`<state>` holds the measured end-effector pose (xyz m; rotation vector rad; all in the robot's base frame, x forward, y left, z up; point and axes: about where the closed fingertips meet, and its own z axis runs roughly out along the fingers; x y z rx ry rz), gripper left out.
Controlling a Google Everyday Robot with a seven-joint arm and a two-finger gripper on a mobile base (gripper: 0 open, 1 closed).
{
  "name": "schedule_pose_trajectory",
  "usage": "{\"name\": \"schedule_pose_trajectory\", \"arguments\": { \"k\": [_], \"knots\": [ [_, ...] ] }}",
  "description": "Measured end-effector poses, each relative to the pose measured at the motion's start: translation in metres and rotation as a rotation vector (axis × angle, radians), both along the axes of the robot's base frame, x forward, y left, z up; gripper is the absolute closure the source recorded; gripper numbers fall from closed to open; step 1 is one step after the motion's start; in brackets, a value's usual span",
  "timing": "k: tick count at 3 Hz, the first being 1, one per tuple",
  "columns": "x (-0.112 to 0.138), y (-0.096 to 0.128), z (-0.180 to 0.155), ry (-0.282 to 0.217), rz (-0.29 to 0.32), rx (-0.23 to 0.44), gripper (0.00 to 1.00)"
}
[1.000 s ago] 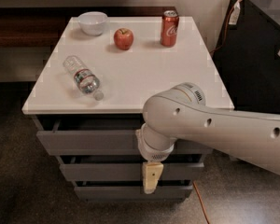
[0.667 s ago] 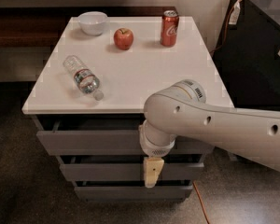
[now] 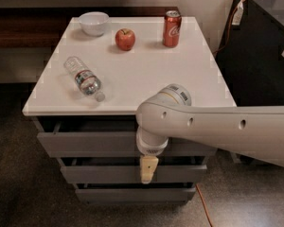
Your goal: Place water bottle into top drawer
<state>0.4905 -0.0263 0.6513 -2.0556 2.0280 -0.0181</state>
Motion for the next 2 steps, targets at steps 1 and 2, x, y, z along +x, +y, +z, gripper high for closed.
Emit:
{"name": "schedule_pose_trajectory", "arguments": {
  "k": [1,2],
  "knots": [
    [0.0034,0.0084,-0.0033,0.018,0.017,0.009,0.00],
    [0.0015,0.0161,-0.0060,0.045,0.041,0.024,0.00]
  ]
}}
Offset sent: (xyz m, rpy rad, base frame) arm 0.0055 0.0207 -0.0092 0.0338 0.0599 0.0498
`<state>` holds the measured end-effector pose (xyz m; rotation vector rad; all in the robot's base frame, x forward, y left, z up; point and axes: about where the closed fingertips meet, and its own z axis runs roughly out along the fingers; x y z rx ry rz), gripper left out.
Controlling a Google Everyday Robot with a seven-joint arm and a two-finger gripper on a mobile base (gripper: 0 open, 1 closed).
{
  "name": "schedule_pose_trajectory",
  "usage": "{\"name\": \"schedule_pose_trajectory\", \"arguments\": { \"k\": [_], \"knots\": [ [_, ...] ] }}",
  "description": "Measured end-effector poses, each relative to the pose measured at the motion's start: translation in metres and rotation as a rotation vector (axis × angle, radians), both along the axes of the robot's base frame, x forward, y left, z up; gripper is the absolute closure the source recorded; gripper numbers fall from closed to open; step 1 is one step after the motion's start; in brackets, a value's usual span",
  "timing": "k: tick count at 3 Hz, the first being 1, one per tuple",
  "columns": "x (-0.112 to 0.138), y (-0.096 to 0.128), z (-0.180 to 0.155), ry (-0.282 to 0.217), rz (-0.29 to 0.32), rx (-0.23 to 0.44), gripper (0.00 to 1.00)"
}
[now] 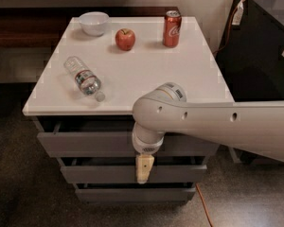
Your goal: Place water bottle into top drawer
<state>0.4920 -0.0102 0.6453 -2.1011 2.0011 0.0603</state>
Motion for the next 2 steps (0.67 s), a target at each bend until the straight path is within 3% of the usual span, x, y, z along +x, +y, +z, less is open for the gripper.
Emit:
{"name": "schedule_pose_trajectory", "arguments": {
  "k": [2],
  "knots": [
    [-0.021,0.012,0.001,0.043,0.053,0.027,0.00]
  ]
}}
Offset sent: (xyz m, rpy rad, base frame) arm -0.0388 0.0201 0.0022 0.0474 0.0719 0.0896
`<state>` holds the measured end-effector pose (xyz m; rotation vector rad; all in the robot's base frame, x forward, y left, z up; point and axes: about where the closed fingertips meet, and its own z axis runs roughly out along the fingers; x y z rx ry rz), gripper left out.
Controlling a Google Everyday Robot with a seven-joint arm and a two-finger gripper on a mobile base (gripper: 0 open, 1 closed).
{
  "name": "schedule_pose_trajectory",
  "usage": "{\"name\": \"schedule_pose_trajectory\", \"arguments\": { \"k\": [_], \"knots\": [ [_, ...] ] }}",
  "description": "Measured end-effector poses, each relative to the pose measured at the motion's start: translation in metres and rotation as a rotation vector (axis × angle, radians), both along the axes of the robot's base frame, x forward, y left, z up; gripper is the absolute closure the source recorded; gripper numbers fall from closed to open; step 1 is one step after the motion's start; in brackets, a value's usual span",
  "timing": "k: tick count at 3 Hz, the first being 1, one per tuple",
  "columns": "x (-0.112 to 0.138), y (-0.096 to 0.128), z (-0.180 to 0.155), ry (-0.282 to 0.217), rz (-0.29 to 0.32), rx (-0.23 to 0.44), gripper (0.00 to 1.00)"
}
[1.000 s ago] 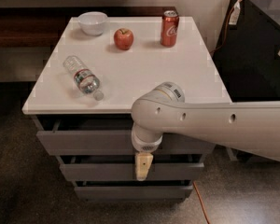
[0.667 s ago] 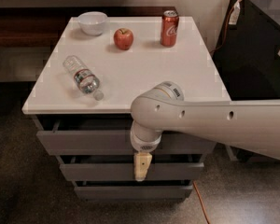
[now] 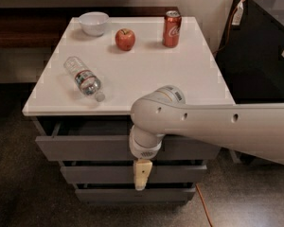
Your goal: Place water bottle into top drawer
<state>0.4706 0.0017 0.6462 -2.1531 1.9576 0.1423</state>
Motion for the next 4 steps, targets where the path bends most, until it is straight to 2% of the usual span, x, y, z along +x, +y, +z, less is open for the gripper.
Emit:
{"name": "schedule_pose_trajectory", "arguments": {
  "k": [1,2,3,4],
  "knots": [
    [-0.018,0.007,-0.002,0.030,0.036,0.009,0.00],
    [-0.025,0.010,-0.003,0.042,0.049,0.012,0.00],
    [-0.025,0.010,-0.003,0.042,0.049,0.012,0.00],
    [-0.039,0.013,-0.002,0.043,0.058,0.008,0.00]
  ]
}}
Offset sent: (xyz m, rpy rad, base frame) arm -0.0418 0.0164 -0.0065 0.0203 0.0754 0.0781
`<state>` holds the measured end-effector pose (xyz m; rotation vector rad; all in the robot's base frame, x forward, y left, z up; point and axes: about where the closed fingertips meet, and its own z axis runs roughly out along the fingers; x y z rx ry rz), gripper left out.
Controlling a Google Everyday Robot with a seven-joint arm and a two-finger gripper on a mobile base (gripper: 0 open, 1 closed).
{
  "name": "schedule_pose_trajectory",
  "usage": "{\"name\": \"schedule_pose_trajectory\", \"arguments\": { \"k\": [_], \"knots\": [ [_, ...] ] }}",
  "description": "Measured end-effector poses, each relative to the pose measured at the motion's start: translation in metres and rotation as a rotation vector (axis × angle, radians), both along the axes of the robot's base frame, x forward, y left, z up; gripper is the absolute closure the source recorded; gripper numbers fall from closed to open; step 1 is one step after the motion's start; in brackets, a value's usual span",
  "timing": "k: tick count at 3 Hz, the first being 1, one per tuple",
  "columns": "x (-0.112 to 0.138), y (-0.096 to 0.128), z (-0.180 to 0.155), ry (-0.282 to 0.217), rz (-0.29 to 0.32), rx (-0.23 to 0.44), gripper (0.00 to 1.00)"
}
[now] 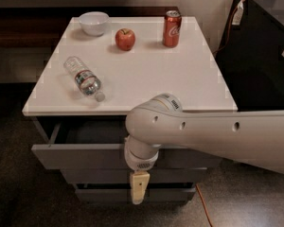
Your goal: Place water bottle into top drawer
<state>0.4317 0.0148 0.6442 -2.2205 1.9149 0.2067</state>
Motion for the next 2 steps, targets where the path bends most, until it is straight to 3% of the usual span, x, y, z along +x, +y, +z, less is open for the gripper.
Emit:
{"name": "schedule_pose_trajectory", "arguments": {
  "k": [2],
  "knots": [
    [-0.0094,0.0016,0.0007,-0.010,-0.007,-0.004,0.00]
  ]
}}
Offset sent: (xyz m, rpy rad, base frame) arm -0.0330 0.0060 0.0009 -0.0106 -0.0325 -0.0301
